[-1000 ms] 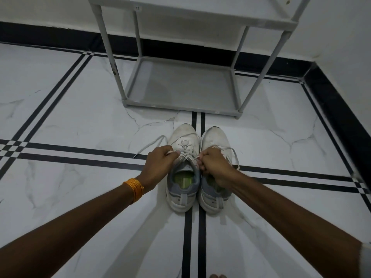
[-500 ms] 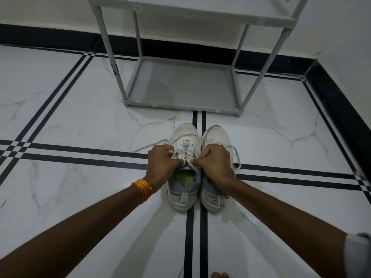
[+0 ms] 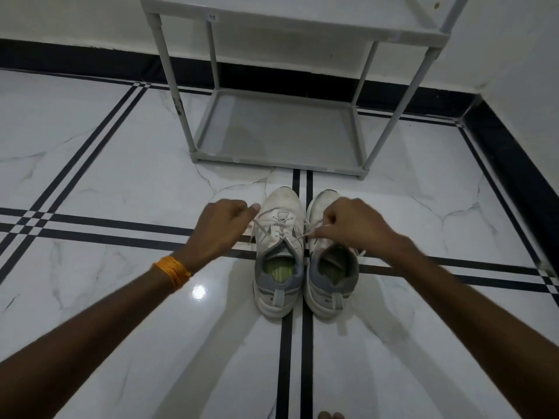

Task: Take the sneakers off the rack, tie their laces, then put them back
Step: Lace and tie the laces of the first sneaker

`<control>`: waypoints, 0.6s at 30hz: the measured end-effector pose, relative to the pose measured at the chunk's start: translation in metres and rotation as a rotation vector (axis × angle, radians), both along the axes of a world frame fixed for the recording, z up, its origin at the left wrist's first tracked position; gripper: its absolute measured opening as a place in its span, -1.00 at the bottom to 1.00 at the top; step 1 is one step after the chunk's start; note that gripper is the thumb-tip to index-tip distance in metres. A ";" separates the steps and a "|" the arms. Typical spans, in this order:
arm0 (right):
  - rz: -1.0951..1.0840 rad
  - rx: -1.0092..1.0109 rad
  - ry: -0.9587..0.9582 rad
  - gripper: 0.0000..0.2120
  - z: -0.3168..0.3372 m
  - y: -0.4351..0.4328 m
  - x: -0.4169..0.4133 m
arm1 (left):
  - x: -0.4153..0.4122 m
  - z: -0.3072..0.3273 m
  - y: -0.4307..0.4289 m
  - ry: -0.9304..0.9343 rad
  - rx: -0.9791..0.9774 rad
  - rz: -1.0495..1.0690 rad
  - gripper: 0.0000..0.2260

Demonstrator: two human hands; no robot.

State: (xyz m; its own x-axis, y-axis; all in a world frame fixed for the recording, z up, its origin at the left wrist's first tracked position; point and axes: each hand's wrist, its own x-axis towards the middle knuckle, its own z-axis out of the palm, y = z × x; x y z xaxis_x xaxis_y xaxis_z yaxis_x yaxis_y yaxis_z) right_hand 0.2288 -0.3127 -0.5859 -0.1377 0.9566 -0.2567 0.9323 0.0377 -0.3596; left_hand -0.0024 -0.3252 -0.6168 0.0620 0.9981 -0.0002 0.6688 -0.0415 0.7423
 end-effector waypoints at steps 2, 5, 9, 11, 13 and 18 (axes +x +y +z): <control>0.032 -0.008 0.006 -0.64 0.037 0.012 0.004 | -0.004 0.030 0.009 0.089 0.126 -0.084 -0.55; 0.053 0.044 0.221 -0.63 0.081 0.030 0.001 | 0.006 0.073 0.022 0.148 0.354 -0.308 -0.63; 0.162 0.211 0.308 -0.64 0.096 0.048 -0.015 | 0.038 0.086 0.025 0.226 0.394 -0.698 -0.71; 0.266 0.234 0.290 -0.65 0.097 0.048 -0.025 | 0.047 0.076 0.026 0.412 0.498 -0.796 -0.75; 0.309 0.293 0.278 -0.68 0.099 0.046 -0.030 | 0.049 0.074 0.033 0.623 0.557 -0.744 -0.75; 0.108 0.618 0.264 -0.78 0.095 0.039 -0.017 | 0.050 0.094 0.056 0.483 0.271 -0.429 -0.66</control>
